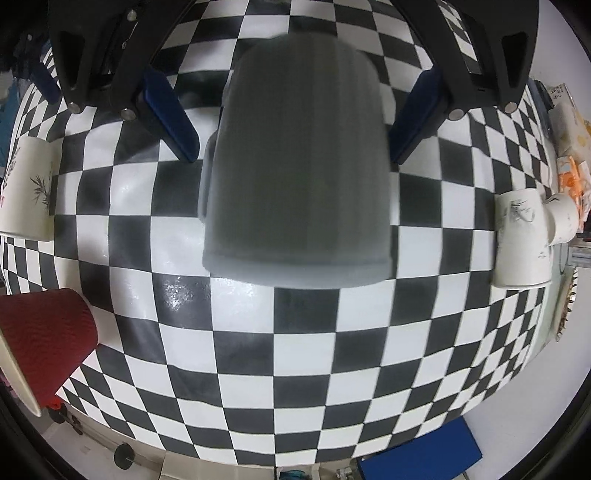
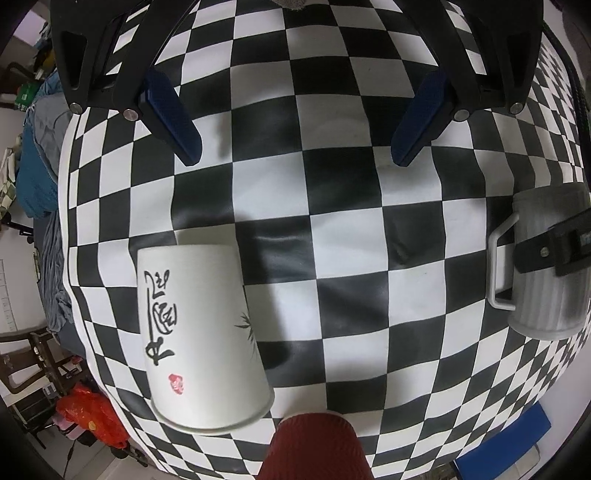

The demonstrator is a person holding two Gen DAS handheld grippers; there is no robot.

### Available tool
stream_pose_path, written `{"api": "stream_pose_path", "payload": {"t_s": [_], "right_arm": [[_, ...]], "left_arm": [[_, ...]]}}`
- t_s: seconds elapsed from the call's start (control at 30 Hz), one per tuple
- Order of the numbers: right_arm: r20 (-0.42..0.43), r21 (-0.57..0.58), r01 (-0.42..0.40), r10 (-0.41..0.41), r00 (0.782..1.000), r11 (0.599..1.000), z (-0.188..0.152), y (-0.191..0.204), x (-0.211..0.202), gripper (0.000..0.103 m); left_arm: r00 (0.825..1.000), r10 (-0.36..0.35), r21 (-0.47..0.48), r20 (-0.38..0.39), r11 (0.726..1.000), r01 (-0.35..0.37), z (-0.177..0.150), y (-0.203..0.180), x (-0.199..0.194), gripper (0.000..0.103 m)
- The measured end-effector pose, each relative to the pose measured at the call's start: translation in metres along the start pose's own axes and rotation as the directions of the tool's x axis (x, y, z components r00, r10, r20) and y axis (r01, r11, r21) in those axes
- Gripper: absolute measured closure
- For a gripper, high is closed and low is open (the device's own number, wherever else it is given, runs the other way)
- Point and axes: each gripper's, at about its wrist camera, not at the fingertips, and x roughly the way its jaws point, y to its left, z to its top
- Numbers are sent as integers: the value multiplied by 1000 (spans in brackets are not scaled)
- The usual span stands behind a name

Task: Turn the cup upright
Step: 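Lift the grey mug with the left tool and rotate it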

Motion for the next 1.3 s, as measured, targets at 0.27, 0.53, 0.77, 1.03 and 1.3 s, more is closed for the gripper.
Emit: {"api": "stream_pose_path", "payload": {"t_s": [0.27,0.53,0.77,1.03,1.3], "right_arm": [[-17,3,-8,8,1000,1000,6,-2,14,0],[-18,20,0,0,1000,1000,-9,-11,12,0],[-19,25,7,-7,1000,1000,-11,-15,17,0],[-13,24,9,-9,1000,1000,-12,-22,11,0],[-22,24,12,-11,1000,1000,-36,-37,6,0]], "left_arm": [[999,-33,2,-5,999,33,2,1,15,0],[997,-68,25,42,997,67,6,14,17,3],[995,-82,27,61,996,81,0,22,13,21],[991,-134,30,24,991,133,2,28,1,22],[984,-177,15,-19,984,177,-61,36,-17,22]]}}
